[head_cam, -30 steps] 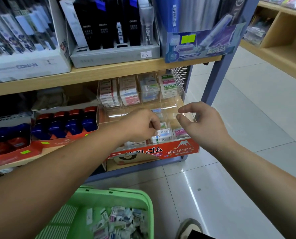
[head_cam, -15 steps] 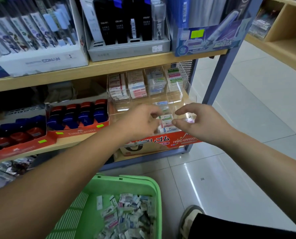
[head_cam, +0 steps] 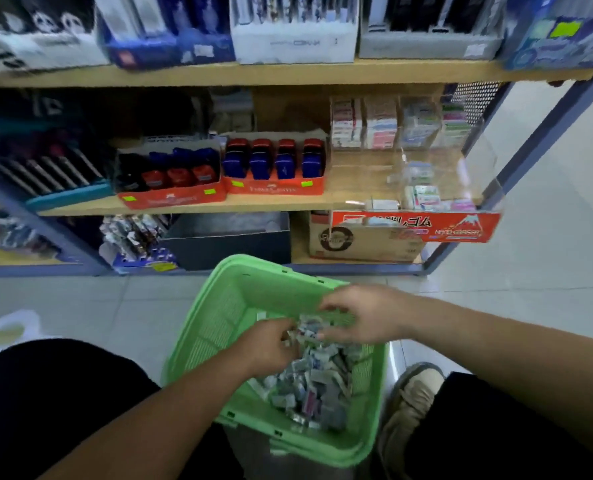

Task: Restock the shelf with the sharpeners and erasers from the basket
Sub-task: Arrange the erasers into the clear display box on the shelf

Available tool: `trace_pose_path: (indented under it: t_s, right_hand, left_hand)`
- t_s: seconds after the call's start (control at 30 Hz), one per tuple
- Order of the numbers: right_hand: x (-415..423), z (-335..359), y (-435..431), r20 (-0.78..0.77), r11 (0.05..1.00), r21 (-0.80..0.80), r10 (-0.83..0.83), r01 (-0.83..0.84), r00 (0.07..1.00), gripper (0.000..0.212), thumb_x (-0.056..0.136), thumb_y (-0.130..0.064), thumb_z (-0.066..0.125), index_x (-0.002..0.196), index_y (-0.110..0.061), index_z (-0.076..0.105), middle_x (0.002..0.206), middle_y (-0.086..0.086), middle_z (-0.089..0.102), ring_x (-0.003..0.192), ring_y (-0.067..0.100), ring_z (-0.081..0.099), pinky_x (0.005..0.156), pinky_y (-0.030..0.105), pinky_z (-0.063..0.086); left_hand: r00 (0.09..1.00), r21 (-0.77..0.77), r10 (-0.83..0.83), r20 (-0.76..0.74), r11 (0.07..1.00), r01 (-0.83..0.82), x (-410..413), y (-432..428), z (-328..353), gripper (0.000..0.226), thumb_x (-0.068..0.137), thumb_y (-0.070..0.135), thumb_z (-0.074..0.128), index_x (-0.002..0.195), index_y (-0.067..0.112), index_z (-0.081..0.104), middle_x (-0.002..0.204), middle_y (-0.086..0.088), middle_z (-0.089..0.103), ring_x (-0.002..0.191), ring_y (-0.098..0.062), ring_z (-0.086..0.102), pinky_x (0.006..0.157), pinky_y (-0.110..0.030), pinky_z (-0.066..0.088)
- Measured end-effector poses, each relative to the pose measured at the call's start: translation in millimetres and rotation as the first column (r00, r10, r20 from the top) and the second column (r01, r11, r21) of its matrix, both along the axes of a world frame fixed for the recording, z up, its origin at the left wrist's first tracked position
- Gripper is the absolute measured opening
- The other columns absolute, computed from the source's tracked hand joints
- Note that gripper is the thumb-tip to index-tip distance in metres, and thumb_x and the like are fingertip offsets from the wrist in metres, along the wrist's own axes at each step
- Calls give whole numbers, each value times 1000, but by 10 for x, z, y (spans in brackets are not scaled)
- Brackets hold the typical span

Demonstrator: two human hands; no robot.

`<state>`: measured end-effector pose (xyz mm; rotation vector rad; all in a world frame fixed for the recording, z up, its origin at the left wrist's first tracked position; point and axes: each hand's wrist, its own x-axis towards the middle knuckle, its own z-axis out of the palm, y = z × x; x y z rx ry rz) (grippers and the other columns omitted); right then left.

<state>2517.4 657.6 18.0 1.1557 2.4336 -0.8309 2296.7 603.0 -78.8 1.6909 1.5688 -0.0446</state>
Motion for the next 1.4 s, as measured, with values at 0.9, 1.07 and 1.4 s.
trace_pose_path:
  t_s: [0.9, 1.07, 1.4]
  right_hand:
    - [-439, -2488, -341, 260, 924, -191, -277, 331, 925, 68, 87, -38, 81, 145, -35, 46, 147, 9, 51, 116, 34, 62, 87, 33, 51]
    - [-375, -2403, -193, 158, 813, -322, -459, 485, 874, 54, 81, 0, 78, 116, -34, 52, 115, 7, 62, 97, 28, 65, 67, 35, 56]
    - [-219, -2011, 36, 21, 484, -580, -795, 655, 606, 45, 85, 16, 66, 111, -20, 60, 114, 19, 60, 74, 32, 60, 53, 34, 50]
  left_hand:
    - [998, -315, -48, -42, 948, 32, 26, -164, -1439, 120, 65, 40, 94, 161, 33, 24, 166, -2, 19, 147, -36, 32, 119, -52, 36]
    - [996, -308, -46, -73, 951, 21, -2, -140, -1559, 126, 63, 47, 93, 162, 39, 16, 169, -3, 12, 154, -37, 8, 123, -58, 23]
    - [995, -269, -2, -100, 963, -25, 17, -16, -1791, 126, 59, 61, 93, 160, 31, 24, 165, -10, 18, 150, -41, 22, 121, -54, 32]
